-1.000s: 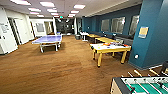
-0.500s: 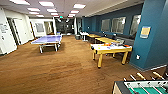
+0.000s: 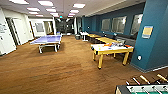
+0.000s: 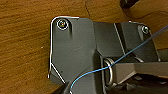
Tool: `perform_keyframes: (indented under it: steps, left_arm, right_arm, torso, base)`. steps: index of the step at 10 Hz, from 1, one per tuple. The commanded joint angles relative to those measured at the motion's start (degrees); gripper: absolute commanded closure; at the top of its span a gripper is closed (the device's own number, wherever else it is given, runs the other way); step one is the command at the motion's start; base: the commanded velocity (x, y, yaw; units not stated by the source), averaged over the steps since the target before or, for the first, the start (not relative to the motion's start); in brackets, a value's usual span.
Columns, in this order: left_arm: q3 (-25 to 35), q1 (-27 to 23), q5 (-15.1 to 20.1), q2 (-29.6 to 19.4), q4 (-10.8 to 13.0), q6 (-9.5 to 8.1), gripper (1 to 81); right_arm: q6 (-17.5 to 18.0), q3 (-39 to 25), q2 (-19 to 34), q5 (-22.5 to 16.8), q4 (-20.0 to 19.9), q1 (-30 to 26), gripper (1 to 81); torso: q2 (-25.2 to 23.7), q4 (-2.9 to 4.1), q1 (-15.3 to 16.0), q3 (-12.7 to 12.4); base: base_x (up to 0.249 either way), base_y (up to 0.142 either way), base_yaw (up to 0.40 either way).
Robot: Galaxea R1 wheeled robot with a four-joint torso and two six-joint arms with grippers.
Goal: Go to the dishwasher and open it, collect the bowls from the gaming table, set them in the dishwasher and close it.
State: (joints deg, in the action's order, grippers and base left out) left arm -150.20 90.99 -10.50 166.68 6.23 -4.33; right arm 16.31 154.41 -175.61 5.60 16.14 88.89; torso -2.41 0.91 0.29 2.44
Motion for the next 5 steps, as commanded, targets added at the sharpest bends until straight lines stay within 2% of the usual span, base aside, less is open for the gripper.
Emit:
perform_keyframes:
  steps: [1, 5]
  left_arm:
    - [-0.2, -2.5, 2.5, -0.5, 0.1, 0.11, 1.0]
    - [-0.2, -2.4, 2.5, -0.5, 0.1, 0.11, 1.0]
  right_arm:
    - [-0.1, -0.3, -0.3, -2.3, 0.0, -2.7, 1.0]
    - [-0.1, -0.3, -0.3, -2.3, 0.0, -2.7, 1.0]
  torso:
    - [0.0, 0.0, 0.0, 0.0]
    - [0.0, 0.0, 0.0, 0.0]
  base:
    - [0.14, 0.0, 0.0]
    - [0.139, 0.0, 0.0]
